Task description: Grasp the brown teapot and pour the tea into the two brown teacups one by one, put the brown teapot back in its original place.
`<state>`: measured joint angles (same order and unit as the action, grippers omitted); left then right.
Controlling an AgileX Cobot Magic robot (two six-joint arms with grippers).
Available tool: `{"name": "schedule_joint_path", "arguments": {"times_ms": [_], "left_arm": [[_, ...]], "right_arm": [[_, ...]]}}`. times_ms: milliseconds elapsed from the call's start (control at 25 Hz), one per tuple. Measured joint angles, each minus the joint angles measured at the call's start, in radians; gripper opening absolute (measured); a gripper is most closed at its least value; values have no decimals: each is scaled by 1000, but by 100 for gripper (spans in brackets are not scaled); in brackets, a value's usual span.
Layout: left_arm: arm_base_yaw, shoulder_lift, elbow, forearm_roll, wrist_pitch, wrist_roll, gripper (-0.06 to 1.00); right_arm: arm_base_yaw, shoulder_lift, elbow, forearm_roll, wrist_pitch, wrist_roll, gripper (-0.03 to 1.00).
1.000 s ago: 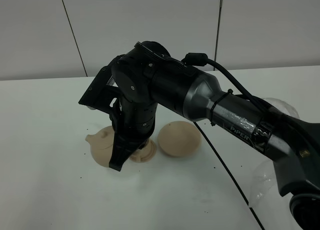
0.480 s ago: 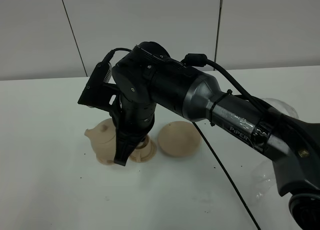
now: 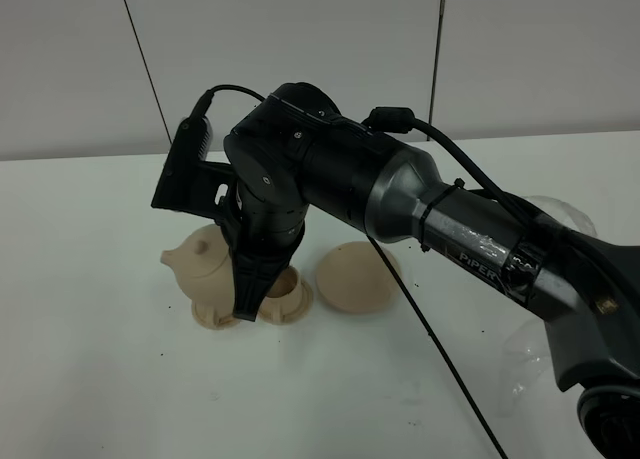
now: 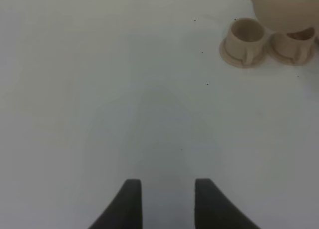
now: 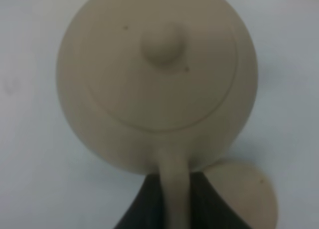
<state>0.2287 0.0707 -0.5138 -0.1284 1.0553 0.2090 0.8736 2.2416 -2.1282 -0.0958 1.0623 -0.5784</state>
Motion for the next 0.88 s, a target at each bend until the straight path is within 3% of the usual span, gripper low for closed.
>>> {"name": "schedule_joint_path", "arguments": {"times_ms": [360, 880], "left_arm": [[0, 0, 0, 0, 0, 0, 33], [0, 0, 0, 0, 0, 0, 33]], "right_arm": [[0, 1, 0, 19, -104, -52, 9], [-40, 22, 0, 123, -112, -137, 9]]}}
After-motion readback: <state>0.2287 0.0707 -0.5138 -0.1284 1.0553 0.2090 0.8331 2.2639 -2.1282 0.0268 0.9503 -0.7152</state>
